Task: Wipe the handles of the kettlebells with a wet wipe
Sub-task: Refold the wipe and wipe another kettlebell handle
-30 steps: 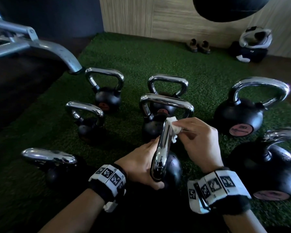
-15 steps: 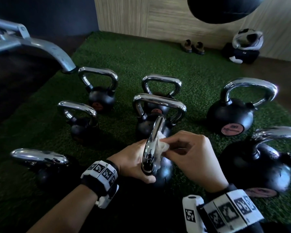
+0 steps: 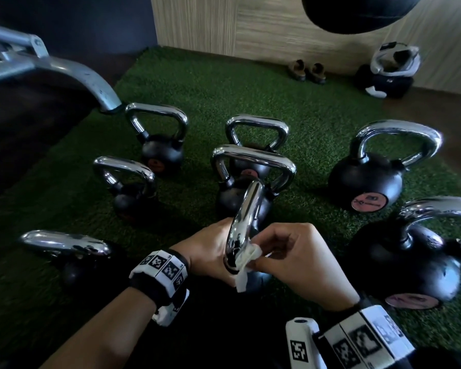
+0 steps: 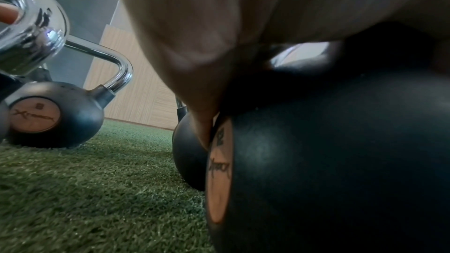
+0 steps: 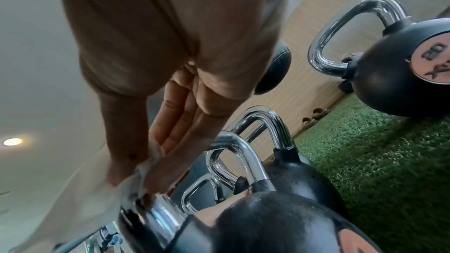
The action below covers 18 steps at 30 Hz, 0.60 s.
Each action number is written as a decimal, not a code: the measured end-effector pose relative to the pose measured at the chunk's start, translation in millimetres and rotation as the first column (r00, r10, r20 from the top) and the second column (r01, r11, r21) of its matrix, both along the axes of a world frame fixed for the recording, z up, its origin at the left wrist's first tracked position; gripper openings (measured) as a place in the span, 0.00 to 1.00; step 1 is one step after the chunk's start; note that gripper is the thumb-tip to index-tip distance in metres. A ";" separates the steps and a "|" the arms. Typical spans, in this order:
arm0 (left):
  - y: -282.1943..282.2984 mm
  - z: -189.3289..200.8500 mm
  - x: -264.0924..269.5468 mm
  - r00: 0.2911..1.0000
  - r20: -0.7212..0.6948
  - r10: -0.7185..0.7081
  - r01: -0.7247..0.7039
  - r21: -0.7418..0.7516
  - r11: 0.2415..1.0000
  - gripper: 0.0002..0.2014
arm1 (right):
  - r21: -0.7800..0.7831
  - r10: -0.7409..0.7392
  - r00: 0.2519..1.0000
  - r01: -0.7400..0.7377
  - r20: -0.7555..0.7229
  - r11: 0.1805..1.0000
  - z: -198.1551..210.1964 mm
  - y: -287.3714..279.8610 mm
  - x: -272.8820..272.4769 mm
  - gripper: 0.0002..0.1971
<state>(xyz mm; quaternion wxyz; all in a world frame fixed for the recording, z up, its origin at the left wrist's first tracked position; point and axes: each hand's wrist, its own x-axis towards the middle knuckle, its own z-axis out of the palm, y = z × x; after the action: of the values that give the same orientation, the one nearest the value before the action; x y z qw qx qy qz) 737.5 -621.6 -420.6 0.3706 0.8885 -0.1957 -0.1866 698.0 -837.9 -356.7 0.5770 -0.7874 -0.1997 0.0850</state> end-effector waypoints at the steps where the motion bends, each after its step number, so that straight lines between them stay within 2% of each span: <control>1: -1.0 3.1 -0.9 1.000 -0.003 0.005 -0.005 0.002 1.000 0.30 | -0.011 0.003 1.000 -0.003 0.002 1.000 -0.3 -0.2 -1.0 0.11; 3: -0.4 2.6 -3.4 1.000 0.004 0.012 -0.012 -0.007 1.000 0.32 | -0.078 0.013 1.000 -0.011 0.025 0.997 -3.9 1.3 -2.9 0.10; 5: 1.7 1.5 -4.9 1.000 -0.005 0.021 -0.021 -0.067 0.998 0.44 | -0.166 0.038 0.995 -0.023 0.089 0.986 -9.0 2.9 -4.8 0.09; 6: 2.0 2.1 -5.8 1.000 -0.008 0.020 -0.020 -0.095 0.995 0.45 | -0.188 0.052 0.992 -0.030 0.113 0.982 -10.5 2.6 -5.8 0.08; 8: 0.2 6.4 -10.5 0.999 0.036 0.000 0.002 -0.058 0.998 0.43 | -0.215 0.055 0.990 -0.026 0.131 0.976 -10.8 -2.0 -1.5 0.07; 10: -1.4 9.5 -16.3 0.986 0.149 -0.074 0.071 0.022 0.997 0.42 | -0.249 0.043 0.990 -0.007 0.138 0.968 -9.6 -6.6 8.3 0.10; 15: -1.4 9.8 -30.3 0.969 0.223 -0.103 0.105 0.004 0.994 0.55 | -0.394 0.303 0.951 -0.256 0.061 0.883 -11.3 9.2 18.6 0.10; 18: 0.3 8.8 -33.8 0.981 0.186 -0.060 0.055 0.035 0.998 0.59 | -0.261 0.372 0.928 -0.359 -0.003 0.896 -15.6 8.7 16.8 0.09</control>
<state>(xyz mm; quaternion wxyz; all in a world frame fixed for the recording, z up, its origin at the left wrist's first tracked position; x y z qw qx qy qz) 703.7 -621.3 -411.8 0.3320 0.9015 -0.2524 -0.1157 714.8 -829.1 -372.2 0.4388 -0.8057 -0.3449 0.1983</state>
